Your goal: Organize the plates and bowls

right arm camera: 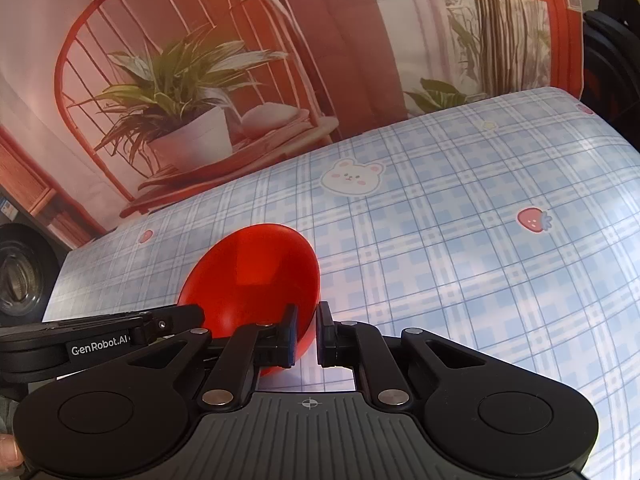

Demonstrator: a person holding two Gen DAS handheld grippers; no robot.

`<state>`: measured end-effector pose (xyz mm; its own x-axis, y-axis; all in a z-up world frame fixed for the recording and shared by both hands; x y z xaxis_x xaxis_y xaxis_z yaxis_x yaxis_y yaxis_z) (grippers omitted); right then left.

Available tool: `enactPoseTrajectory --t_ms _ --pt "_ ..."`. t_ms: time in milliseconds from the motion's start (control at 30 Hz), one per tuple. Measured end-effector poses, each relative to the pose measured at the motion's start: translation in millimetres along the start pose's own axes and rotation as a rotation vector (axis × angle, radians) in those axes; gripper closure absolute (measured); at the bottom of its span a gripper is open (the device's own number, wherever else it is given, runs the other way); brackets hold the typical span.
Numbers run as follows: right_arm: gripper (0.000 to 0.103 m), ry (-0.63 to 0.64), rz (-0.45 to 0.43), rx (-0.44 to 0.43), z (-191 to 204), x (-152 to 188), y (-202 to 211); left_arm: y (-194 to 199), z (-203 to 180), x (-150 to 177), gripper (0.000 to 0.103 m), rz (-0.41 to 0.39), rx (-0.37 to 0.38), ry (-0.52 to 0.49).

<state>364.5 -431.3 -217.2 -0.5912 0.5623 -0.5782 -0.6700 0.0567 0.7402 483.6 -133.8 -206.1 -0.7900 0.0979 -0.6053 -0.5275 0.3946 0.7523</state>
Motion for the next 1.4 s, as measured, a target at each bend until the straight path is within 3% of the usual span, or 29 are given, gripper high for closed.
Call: enactPoseTrajectory --t_ms 500,900,1400 --pt "0.096 -0.036 -0.105 -0.001 5 2 45 53 -26 -6 0.093 -0.111 0.004 -0.069" --pt "0.096 -0.069 -0.17 0.01 1 24 92 87 -47 12 0.093 -0.138 0.024 -0.092" --pt "0.096 -0.111 -0.204 0.003 -16 54 131 101 -67 43 0.093 -0.11 0.039 -0.109"
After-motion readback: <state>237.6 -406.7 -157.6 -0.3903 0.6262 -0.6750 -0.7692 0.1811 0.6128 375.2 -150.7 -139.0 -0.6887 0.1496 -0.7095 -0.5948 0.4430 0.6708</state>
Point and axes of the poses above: each gripper's, at about its wrist camera, not at the fingertips, and y roughly against the way its jaws point, z to its left, x to its underside, the point moved 6 cm from there along -y, roughly the way its jaws point, and after that the axes turned 5 degrees about -z, right-handed, at the moved point
